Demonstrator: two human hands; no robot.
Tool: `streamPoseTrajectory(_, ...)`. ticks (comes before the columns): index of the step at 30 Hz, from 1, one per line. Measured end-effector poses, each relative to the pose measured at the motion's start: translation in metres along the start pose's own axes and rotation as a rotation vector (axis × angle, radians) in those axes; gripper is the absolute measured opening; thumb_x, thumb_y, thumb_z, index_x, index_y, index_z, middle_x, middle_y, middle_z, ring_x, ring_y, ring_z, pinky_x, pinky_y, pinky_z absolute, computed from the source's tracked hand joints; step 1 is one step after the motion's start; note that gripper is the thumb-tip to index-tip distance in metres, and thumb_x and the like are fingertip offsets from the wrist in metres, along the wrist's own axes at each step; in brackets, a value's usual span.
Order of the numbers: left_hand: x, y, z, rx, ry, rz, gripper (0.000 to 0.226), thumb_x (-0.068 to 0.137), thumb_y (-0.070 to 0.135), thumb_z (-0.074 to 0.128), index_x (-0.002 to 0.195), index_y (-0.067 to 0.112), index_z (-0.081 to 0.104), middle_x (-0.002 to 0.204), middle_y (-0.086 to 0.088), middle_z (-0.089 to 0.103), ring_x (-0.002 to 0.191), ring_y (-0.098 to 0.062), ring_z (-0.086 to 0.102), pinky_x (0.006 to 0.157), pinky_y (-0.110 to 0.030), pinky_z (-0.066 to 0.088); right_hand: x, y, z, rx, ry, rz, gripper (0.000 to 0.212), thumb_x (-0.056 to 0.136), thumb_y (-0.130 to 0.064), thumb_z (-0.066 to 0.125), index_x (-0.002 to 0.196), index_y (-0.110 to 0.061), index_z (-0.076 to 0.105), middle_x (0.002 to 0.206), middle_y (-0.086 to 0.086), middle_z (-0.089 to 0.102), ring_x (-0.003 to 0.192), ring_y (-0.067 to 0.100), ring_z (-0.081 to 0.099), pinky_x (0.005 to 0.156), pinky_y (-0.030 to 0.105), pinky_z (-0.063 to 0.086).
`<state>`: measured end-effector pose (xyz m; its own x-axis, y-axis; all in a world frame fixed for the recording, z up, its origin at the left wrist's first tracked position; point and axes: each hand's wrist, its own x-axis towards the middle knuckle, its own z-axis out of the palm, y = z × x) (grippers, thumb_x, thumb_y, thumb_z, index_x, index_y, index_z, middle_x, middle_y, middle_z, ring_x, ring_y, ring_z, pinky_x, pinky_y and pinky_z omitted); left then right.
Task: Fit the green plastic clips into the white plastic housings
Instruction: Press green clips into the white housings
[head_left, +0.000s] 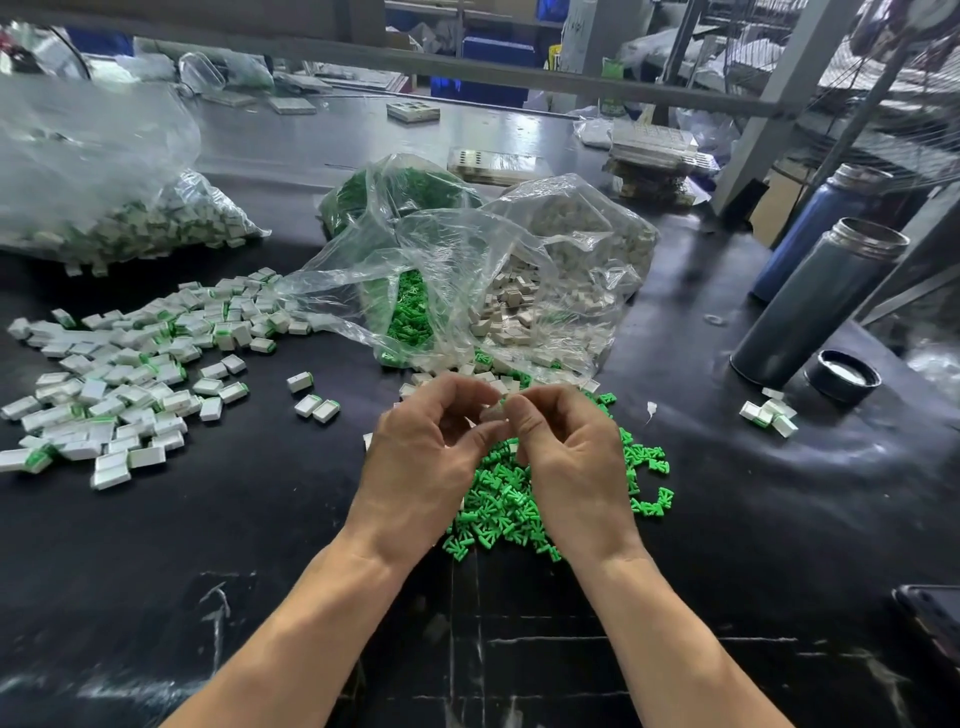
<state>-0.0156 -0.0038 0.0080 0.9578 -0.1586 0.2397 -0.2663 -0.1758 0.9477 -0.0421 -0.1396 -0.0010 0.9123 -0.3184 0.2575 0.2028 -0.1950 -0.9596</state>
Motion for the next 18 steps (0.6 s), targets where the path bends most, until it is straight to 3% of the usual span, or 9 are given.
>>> streamPoseTrajectory(2, 0.001, -0.001, -0.003, 0.093, 0.005, 0.037, 0.019, 0.085, 0.017, 0.082, 0.096, 0.029, 0.072, 0.086, 0.015, 0.074, 0.077, -0.006, 0.068, 0.070, -0.024, 0.057, 0.000, 0.002, 0.000, -0.012, 0.010, 0.021, 0.012, 0.100, -0.022, 0.068, 0.089, -0.021, 0.071, 0.073, -0.011, 0.072, 0.061, 0.001, 0.058, 0.057, 0.015, 0.043)
streamPoseTrajectory(5, 0.007, -0.004, -0.018, 0.265, 0.076, 0.091, 0.021, 0.085, 0.024, 0.081, 0.103, 0.031, 0.072, 0.092, 0.017, 0.070, 0.082, 0.000, 0.066, 0.071, -0.012, 0.053, 0.002, 0.004, -0.002, -0.044, 0.048, 0.065, 0.014, 0.102, -0.022, 0.065, 0.089, -0.024, 0.070, 0.067, -0.008, 0.067, 0.055, 0.006, 0.053, 0.055, 0.024, 0.041)
streamPoseTrajectory(7, 0.013, -0.009, -0.032, 0.434, 0.129, 0.071, 0.021, 0.087, 0.027, 0.077, 0.107, 0.027, 0.071, 0.101, 0.014, 0.066, 0.086, -0.002, 0.063, 0.079, -0.020, 0.057, 0.004, 0.005, -0.003, -0.045, 0.057, 0.107, 0.013, 0.103, -0.022, 0.064, 0.091, -0.024, 0.070, 0.063, -0.007, 0.064, 0.054, 0.008, 0.052, 0.056, 0.028, 0.041)
streamPoseTrajectory(10, 0.022, -0.019, -0.053, 0.665, 0.222, -0.047, 0.017, 0.091, 0.029, 0.075, 0.106, 0.020, 0.074, 0.107, 0.000, 0.066, 0.097, -0.020, 0.064, 0.091, -0.045, 0.057, 0.005, 0.008, -0.006, -0.080, 0.052, 0.129, 0.012, 0.102, -0.024, 0.065, 0.091, -0.023, 0.070, 0.056, -0.012, 0.057, 0.052, 0.005, 0.048, 0.052, 0.022, 0.041)
streamPoseTrajectory(15, 0.031, -0.031, -0.069, 0.914, 0.301, -0.185, 0.017, 0.092, 0.030, 0.074, 0.106, 0.021, 0.076, 0.109, -0.009, 0.071, 0.104, -0.032, 0.064, 0.097, -0.049, 0.048, 0.007, 0.010, -0.010, -0.151, 0.073, 0.130, 0.012, 0.098, -0.030, 0.070, 0.089, -0.023, 0.072, 0.059, -0.025, 0.061, 0.056, -0.003, 0.055, 0.055, 0.011, 0.041)
streamPoseTrajectory(18, 0.033, -0.035, -0.072, 0.933, 0.321, -0.218, 0.018, 0.091, 0.027, 0.074, 0.107, 0.020, 0.077, 0.109, -0.011, 0.071, 0.105, -0.035, 0.063, 0.097, -0.050, 0.048, 0.009, 0.007, -0.014, -0.192, 0.104, 0.137, 0.019, 0.096, -0.037, 0.073, 0.083, -0.023, 0.073, 0.068, -0.020, 0.069, 0.064, -0.001, 0.062, 0.057, 0.012, 0.046)
